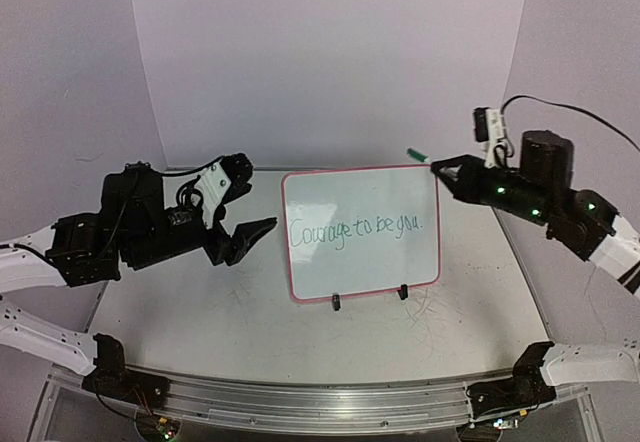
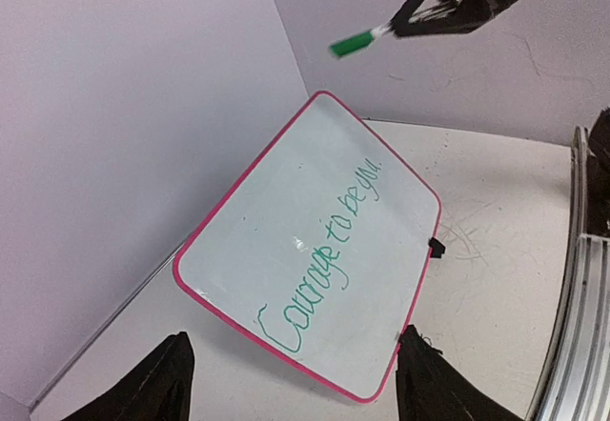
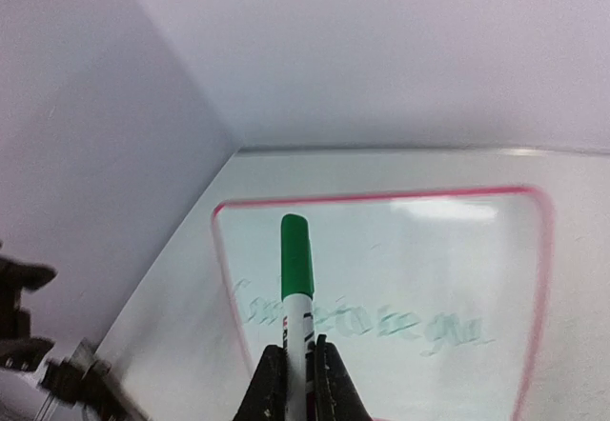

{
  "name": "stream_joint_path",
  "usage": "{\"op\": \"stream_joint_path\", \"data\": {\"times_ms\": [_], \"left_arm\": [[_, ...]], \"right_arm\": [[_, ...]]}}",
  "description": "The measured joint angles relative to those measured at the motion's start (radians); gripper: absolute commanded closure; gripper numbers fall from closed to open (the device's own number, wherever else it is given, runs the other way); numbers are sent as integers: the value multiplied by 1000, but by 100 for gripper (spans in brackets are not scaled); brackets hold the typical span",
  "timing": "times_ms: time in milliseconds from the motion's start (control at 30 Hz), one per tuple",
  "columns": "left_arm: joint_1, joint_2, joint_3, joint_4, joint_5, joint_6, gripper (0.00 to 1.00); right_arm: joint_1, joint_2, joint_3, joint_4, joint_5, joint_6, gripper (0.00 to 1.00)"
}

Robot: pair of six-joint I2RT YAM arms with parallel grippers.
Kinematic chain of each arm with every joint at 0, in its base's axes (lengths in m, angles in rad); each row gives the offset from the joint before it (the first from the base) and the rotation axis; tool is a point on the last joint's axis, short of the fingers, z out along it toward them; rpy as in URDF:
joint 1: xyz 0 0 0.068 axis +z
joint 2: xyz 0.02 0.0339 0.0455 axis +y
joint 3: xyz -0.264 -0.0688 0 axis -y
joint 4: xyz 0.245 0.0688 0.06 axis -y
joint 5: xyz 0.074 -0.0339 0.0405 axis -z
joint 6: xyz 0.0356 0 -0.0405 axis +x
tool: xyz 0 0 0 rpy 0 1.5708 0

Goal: Write a sentence on the whiteboard
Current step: Put down the whiteboard marker at the center of the board.

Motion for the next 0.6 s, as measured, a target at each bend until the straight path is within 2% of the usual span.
{"op": "stream_joint_path", "data": {"times_ms": [133,267,400,600], "left_arm": [[138,41,0,1,39,-125,14],[240,73,1,-6,70,-230,12],[240,81,9,-15,82,-293,13],[241,81,12,-16,53,-363,13]], "right_arm": [[-263,-69,-79,-7,86,-49,100],[-492,64,-199,15,78,-85,100],[-540,253,-307,66,44,-92,100],[-540,367,-385,165,10,-54,96]]}}
